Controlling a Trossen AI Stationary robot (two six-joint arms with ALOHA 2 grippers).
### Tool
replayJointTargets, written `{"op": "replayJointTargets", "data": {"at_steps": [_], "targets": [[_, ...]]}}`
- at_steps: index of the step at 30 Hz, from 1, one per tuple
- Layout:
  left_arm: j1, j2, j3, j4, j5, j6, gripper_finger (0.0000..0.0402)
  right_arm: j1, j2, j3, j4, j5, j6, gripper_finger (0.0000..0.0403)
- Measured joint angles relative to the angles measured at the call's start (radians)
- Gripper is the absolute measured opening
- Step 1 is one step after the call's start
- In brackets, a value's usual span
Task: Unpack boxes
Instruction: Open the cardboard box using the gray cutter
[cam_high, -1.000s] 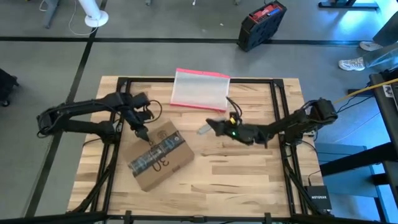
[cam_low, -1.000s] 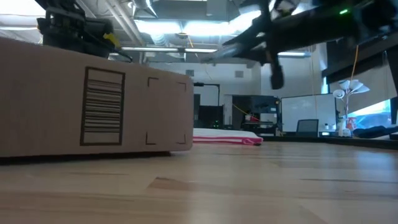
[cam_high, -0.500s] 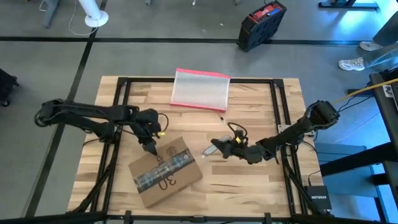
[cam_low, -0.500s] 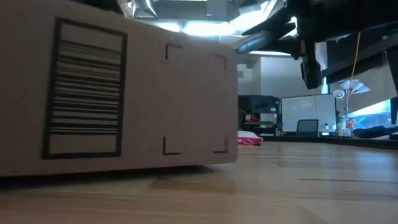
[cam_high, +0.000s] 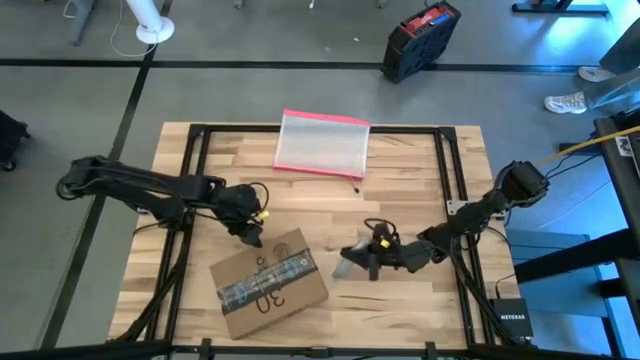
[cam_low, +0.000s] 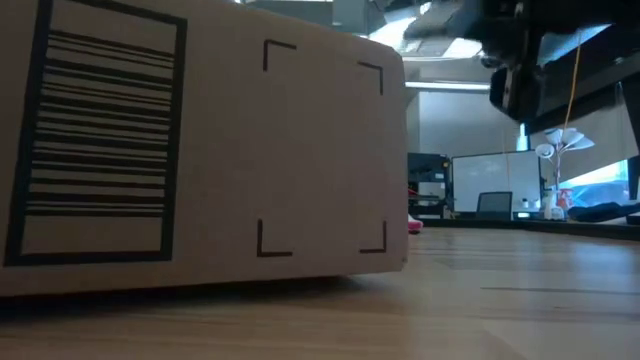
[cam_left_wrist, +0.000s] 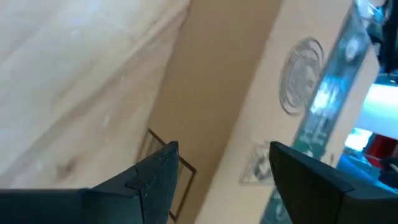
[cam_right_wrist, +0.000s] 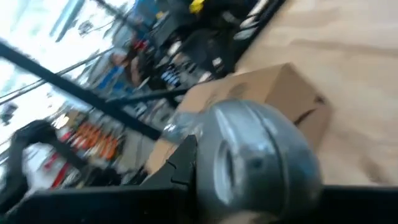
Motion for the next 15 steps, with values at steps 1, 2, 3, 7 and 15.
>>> {"op": "replayJointTargets", "data": {"at_steps": [1, 2, 3, 7, 15], "targets": [[0.0, -0.013, 0.0, -0.01, 0.0, -0.014, 0.0239, 0.0, -0.001, 0.0, 0.014, -0.024, -0.01, 0.0065], [0.0, -0.028, 0.0, -0.025, 0.001, -0.019, 0.0239, -0.001, -0.001, 0.0, 0.029, -0.046, -0.025, 0.0065], [0.0, -0.045, 0.0, -0.048, 0.002, -0.02, 0.0239, -0.002, 0.0, 0.0, 0.049, -0.075, -0.039, 0.0065], [0.0, -0.116, 0.001, -0.189, 0.005, 0.022, 0.0239, -0.009, -0.002, 0.006, 0.091, -0.118, -0.064, 0.0065], [0.0, -0.163, -0.001, -0.285, 0.085, 0.229, 0.0239, -0.01, -0.001, 0.053, 0.004, -0.17, -0.073, 0.0065]]}}
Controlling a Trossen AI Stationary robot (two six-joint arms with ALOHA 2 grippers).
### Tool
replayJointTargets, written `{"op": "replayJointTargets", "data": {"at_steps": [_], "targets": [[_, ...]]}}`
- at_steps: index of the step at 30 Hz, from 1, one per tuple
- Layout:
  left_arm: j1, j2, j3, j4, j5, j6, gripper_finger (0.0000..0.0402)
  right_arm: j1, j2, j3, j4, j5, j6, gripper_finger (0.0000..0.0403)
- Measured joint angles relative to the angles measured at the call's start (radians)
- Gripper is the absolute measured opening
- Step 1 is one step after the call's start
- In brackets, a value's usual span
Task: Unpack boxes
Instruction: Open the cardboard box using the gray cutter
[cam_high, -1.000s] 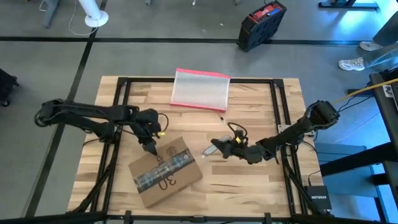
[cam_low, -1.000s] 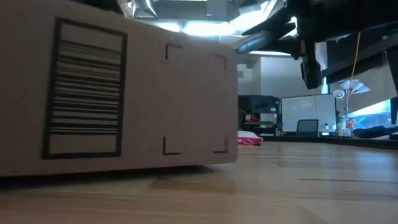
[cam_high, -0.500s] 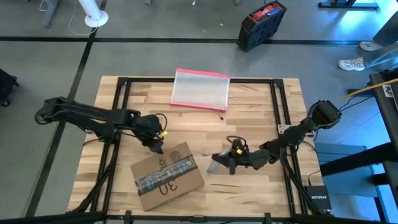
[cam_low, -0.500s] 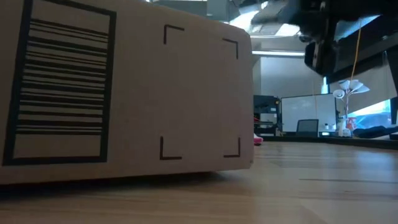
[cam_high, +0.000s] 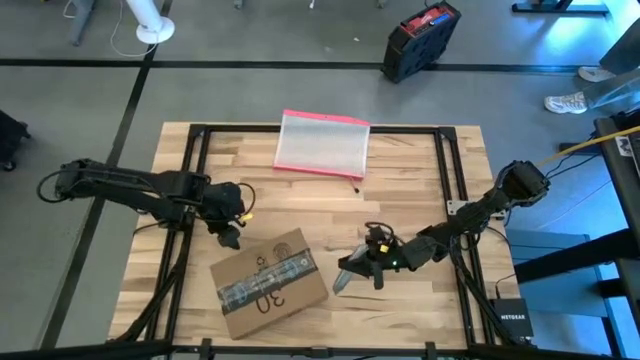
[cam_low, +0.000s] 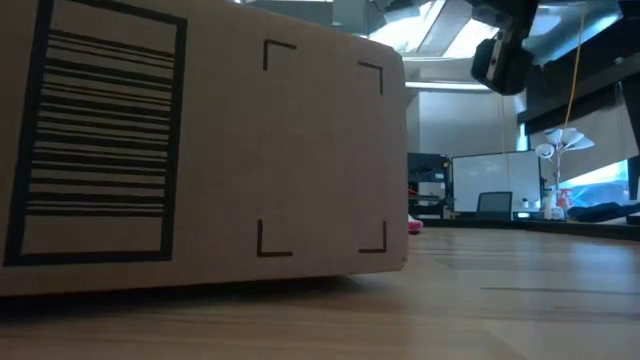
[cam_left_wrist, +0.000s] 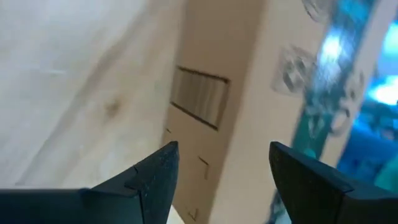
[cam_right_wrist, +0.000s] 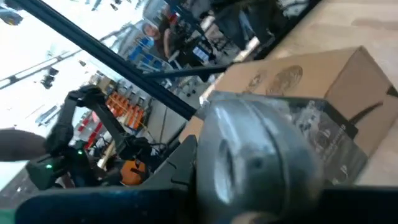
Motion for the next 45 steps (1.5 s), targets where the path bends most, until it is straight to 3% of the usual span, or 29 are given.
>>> {"op": "replayJointTargets", "data": {"at_steps": [9, 17, 24, 31, 36, 45], "targets": [[-0.002, -0.003, -0.012, -0.054, 0.031, 0.094, 0.0239, 0.001, 0.001, 0.167, -0.304, -0.098, 0.008, 0.0065], [-0.105, -0.035, -0.176, 0.194, 0.05, -0.191, 0.0239, 0.029, 0.004, 0.187, -0.482, -0.161, -0.022, 0.0065], [-0.182, -0.019, -0.229, 0.389, 0.048, -0.373, 0.0239, 0.04, 0.068, 0.187, -0.47, -0.183, -0.051, 0.0065], [-0.213, 0.032, -0.229, 0.56, 0.023, -0.448, 0.0239, 0.039, 0.139, 0.187, -0.359, -0.153, -0.064, 0.0065], [-0.237, 0.119, -0.228, 0.726, 0.001, -0.472, 0.0239, 0.038, 0.149, 0.187, -0.344, -0.108, -0.065, 0.0065], [-0.258, 0.298, -0.228, 0.94, 0.018, -0.474, 0.0239, -0.009, 0.149, 0.187, -0.356, -0.117, -0.063, 0.0065]]}}
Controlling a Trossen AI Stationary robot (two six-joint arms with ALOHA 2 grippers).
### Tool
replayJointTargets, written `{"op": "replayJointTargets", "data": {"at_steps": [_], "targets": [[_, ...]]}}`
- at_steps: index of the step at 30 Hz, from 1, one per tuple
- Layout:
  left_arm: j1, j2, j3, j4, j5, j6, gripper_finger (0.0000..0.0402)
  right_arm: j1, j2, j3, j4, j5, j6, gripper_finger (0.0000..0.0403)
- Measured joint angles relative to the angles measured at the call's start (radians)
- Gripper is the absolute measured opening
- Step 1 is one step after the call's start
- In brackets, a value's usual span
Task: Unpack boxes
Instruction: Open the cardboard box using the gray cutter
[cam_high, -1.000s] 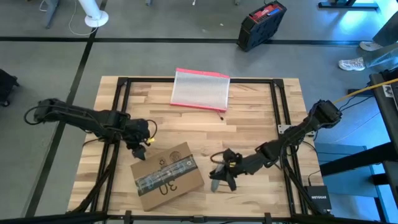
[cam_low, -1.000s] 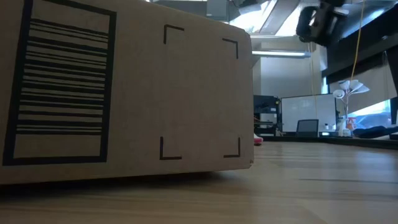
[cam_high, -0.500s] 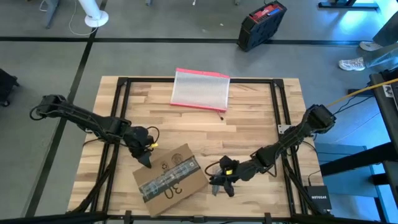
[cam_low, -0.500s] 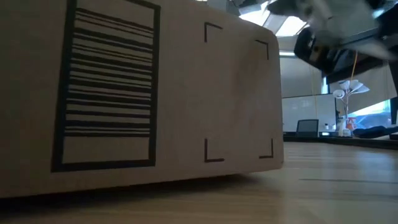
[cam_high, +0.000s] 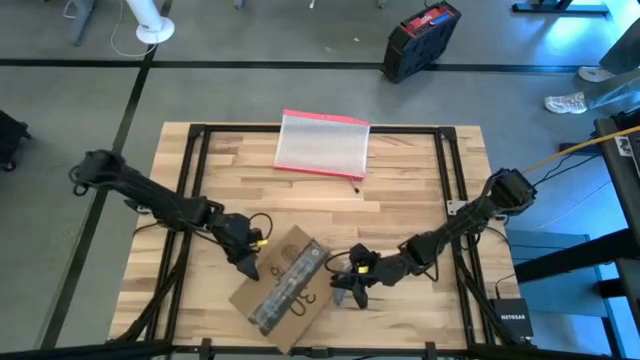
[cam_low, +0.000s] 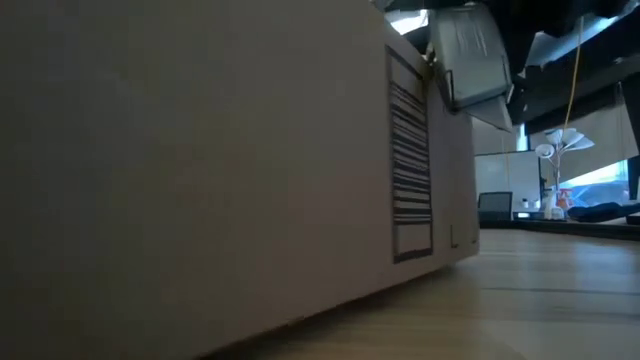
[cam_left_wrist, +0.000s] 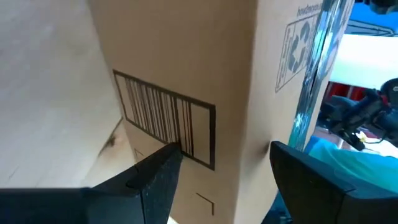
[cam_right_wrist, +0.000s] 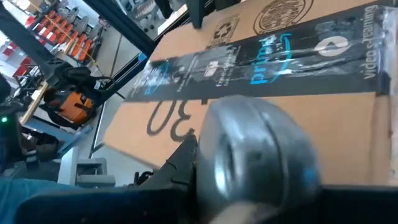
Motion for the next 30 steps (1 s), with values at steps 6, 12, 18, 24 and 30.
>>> {"op": "replayJointTargets", "data": {"at_steps": [6, 12, 18, 24, 30], "targets": [[-0.001, 0.029, 0.004, 0.025, 0.018, 0.018, 0.0239, -0.004, 0.0, 0.0, 0.0, -0.01, 0.002, 0.0065], [0.003, 0.022, 0.005, 0.006, 0.052, 0.027, 0.0239, -0.004, -0.023, 0.0, 0.006, -0.018, 0.013, 0.0065], [0.003, 0.022, 0.006, 0.004, 0.099, 0.028, 0.0239, -0.004, -0.115, 0.0, 0.011, 0.058, 0.006, 0.0065], [0.003, 0.022, 0.006, 0.004, 0.114, 0.044, 0.0239, -0.004, -0.215, -0.041, 0.004, 0.234, 0.046, 0.0065], [0.003, 0.022, 0.006, 0.007, 0.115, 0.055, 0.0239, -0.013, -0.303, -0.159, 0.005, 0.416, 0.213, 0.0065]]}}
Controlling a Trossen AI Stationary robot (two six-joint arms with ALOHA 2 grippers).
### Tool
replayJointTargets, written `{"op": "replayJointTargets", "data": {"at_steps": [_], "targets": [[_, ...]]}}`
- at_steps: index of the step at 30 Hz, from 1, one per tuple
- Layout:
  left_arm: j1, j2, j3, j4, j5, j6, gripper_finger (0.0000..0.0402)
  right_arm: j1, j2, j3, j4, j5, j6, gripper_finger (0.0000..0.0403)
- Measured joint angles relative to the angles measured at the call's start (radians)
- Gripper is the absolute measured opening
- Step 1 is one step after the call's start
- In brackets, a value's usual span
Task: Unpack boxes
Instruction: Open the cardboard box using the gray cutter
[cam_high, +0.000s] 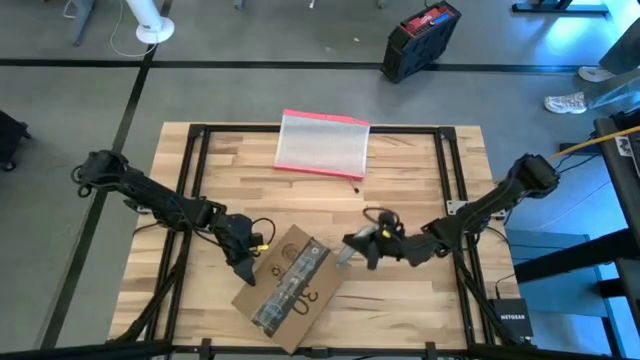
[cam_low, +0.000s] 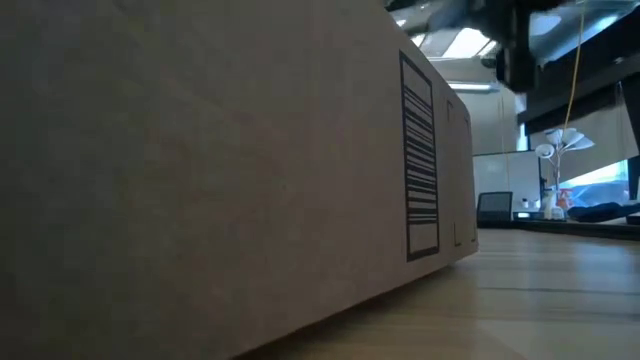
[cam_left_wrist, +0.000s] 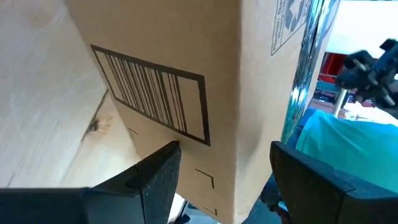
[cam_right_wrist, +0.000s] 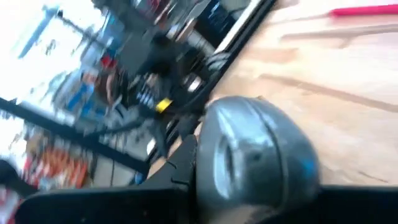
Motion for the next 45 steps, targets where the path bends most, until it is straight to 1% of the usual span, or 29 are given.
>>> {"op": "replayJointTargets", "data": {"at_steps": [2, 6, 9, 12, 16, 18, 22, 25, 28, 32, 38, 41, 45], "targets": [[0.0, 0.0, 0.0, 0.0, 0.0, 0.005, 0.0239, -0.017, -0.009, -0.034, 0.019, 0.005, 0.045, 0.0065], [0.0, 0.0, 0.0, 0.003, 0.0, 0.013, 0.0239, -0.076, -0.007, -0.079, 0.163, 0.005, 0.052, 0.0065], [0.0, 0.0, 0.0, 0.004, 0.0, 0.017, 0.0239, -0.137, -0.006, -0.113, 0.204, 0.0, 0.06, 0.0065], [0.0, 0.0, 0.0, 0.004, 0.0, 0.02, 0.0239, -0.207, -0.006, -0.139, 0.251, -0.041, 0.081, 0.0065], [0.001, 0.0, 0.0, 0.004, 0.0, 0.024, 0.0239, -0.267, 0.039, -0.165, 0.367, -0.077, 0.075, 0.0065], [0.012, -0.001, 0.0, 0.003, 0.003, 0.036, 0.0239, -0.287, 0.07, -0.163, 0.429, -0.113, 0.073, 0.0065], [0.051, -0.001, 0.0, 0.006, 0.003, 0.044, 0.0239, -0.292, 0.162, -0.163, 0.507, -0.137, 0.083, 0.0065], [0.083, -0.002, 0.0, 0.004, 0.03, 0.06, 0.0239, -0.292, 0.227, -0.16, 0.605, -0.138, 0.1, 0.0065], [0.117, -0.002, 0.0, -0.001, 0.05, 0.079, 0.0239, -0.291, 0.282, -0.14, 0.659, -0.134, 0.095, 0.0065], [0.173, -0.002, 0.0, -0.004, 0.051, 0.106, 0.0239, -0.292, 0.324, -0.109, 0.676, -0.126, 0.076, 0.0065], [0.243, -0.002, 0.0, -0.003, 0.051, 0.132, 0.0239, -0.291, 0.374, -0.104, 0.671, -0.117, 0.096, 0.0065], [0.249, -0.002, 0.0, 0.008, 0.049, 0.128, 0.0239, -0.291, 0.385, -0.103, 0.669, -0.099, 0.099, 0.0065], [0.218, -0.002, 0.0, 0.032, 0.048, 0.11, 0.0239, -0.291, 0.386, -0.103, 0.671, -0.099, 0.099, 0.0065]]}}
